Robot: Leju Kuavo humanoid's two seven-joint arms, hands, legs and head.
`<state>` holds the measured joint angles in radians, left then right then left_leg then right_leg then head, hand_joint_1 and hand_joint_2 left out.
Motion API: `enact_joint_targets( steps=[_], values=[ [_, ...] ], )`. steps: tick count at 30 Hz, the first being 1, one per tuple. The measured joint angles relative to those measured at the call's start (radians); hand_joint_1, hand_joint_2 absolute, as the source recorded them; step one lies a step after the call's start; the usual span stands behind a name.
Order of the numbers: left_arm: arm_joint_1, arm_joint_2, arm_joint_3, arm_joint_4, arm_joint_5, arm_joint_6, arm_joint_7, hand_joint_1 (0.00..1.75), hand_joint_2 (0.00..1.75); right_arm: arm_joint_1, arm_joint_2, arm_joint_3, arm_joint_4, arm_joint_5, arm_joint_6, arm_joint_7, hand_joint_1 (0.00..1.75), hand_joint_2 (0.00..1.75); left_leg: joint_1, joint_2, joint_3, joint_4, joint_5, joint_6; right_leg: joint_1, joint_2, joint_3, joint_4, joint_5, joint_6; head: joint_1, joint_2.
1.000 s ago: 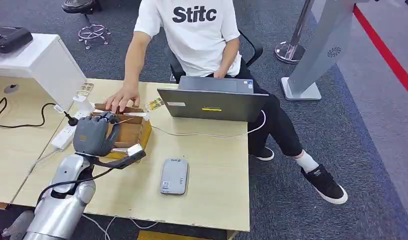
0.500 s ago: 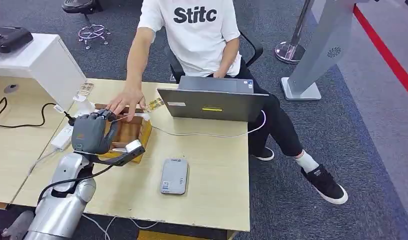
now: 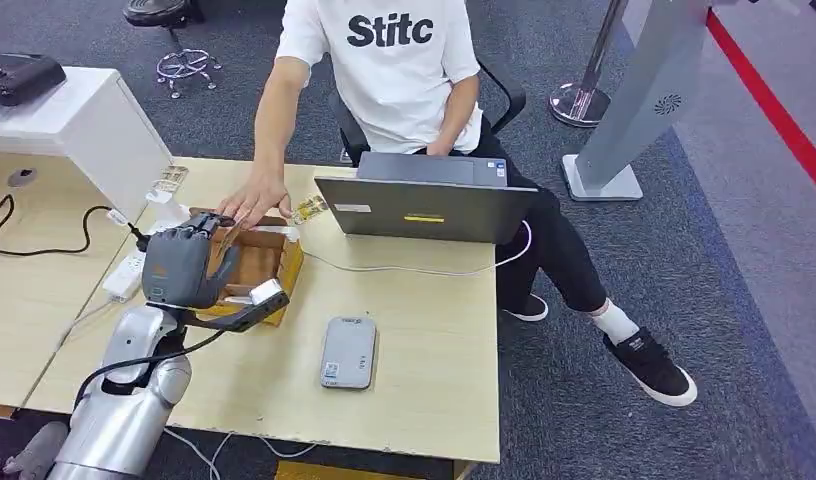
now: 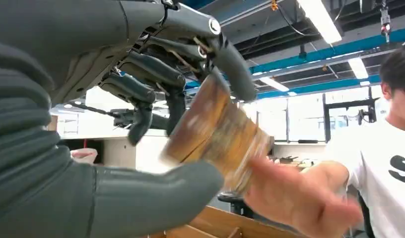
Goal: Pass the card to the sensor for recognition and then transmit it.
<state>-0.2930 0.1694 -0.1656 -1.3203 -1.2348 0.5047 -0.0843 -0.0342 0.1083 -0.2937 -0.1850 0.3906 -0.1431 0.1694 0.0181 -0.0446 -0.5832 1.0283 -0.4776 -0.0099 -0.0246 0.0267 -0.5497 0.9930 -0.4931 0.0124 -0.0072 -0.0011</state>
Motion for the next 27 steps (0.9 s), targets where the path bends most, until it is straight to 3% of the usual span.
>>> enact_joint_targets(
  steps=[7, 8, 9, 10, 12, 14, 15, 18, 22, 24, 27],
  values=[
    [0.004, 0.000, 0.005, -0.008, 0.011, 0.020, -0.003, 0.00, 1.75, 0.000, 0.000, -0.002, 0.000, 0.001, 0.000, 0.000, 0.00, 1.75, 0.000, 0.000, 0.000, 0.000, 0.000, 0.000, 0.000, 0.000, 0.000, 0.000, 0.000, 0.000, 0.000, 0.000],
    [0.012, -0.001, 0.008, -0.014, 0.027, 0.054, -0.015, 0.00, 1.75, 0.000, 0.001, -0.002, 0.000, 0.003, 0.000, 0.000, 0.00, 1.75, 0.000, 0.000, 0.000, 0.000, 0.000, 0.000, 0.000, 0.000, 0.000, 0.000, 0.000, 0.000, 0.000, 0.000],
    [0.056, -0.028, 0.037, -0.075, 0.218, 0.172, -0.169, 0.00, 1.75, 0.000, 0.002, -0.005, 0.000, 0.003, -0.006, -0.003, 0.00, 1.75, 0.000, 0.000, 0.000, 0.000, 0.000, 0.000, 0.000, 0.000, 0.000, 0.000, 0.000, 0.000, 0.000, 0.000],
    [0.125, -0.078, 0.088, -0.172, 0.542, 0.190, -0.339, 0.00, 1.75, 0.001, 0.004, -0.014, 0.000, -0.005, -0.018, -0.006, 0.00, 1.75, 0.000, 0.001, 0.000, 0.000, -0.001, 0.001, 0.000, 0.001, 0.000, 0.000, -0.001, 0.001, 0.000, 0.000],
    [0.212, -0.133, 0.130, -0.281, 0.818, 0.191, -0.482, 0.00, 1.75, 0.002, 0.008, -0.028, 0.000, -0.013, -0.029, -0.008, 0.00, 1.75, 0.000, 0.002, -0.001, 0.000, -0.003, 0.001, 0.000, 0.003, 0.000, -0.001, -0.001, 0.001, 0.000, 0.000],
    [0.295, -0.179, 0.182, -0.375, 0.969, 0.195, -0.582, 0.00, 1.75, 0.006, 0.012, -0.035, 0.000, -0.013, -0.036, -0.005, 0.00, 1.75, 0.000, 0.003, -0.001, 0.000, -0.003, 0.001, 0.000, 0.003, -0.001, -0.001, -0.002, 0.001, 0.000, 0.000],
    [0.334, -0.201, 0.209, -0.411, 1.007, 0.195, -0.603, 0.00, 1.75, 0.009, 0.013, -0.037, 0.000, -0.013, -0.037, -0.005, 0.00, 1.75, 0.000, 0.002, -0.001, 0.000, -0.003, 0.001, 0.000, 0.002, -0.001, -0.001, -0.003, 0.001, 0.000, 0.000],
    [0.418, -0.251, 0.318, -0.488, 1.144, 0.134, -0.613, 0.00, 1.75, 0.011, 0.015, -0.051, 0.000, -0.013, -0.045, -0.005, 0.00, 1.75, 0.000, 0.002, -0.001, 0.000, -0.004, 0.001, 0.000, 0.002, -0.001, -0.001, -0.004, 0.001, 0.000, 0.000],
    [0.471, -0.307, 0.431, -0.526, 1.202, 0.070, -0.617, 0.00, 1.75, 0.012, 0.016, -0.063, 0.000, -0.018, -0.051, -0.013, 0.00, 1.75, 0.000, 0.001, -0.001, -0.001, -0.004, 0.001, 0.000, 0.001, 0.000, -0.001, -0.004, 0.001, 0.000, 0.000],
    [0.477, -0.351, 0.518, -0.519, 1.286, -0.040, -0.617, 0.00, 1.75, 0.012, 0.018, -0.075, 0.000, -0.025, -0.061, -0.026, 0.00, 1.75, 0.000, 0.001, -0.001, -0.001, -0.004, 0.001, 0.000, 0.001, 0.001, -0.001, -0.004, 0.001, 0.000, 0.000],
    [0.470, -0.420, 0.705, -0.423, 1.361, -0.209, -0.600, 0.00, 1.75, 0.014, 0.024, -0.092, 0.000, -0.031, -0.068, -0.037, 0.00, 1.75, 0.000, 0.002, 0.002, -0.001, -0.004, 0.001, 0.000, 0.002, 0.002, -0.001, -0.003, 0.001, 0.000, 0.000]
  ],
)
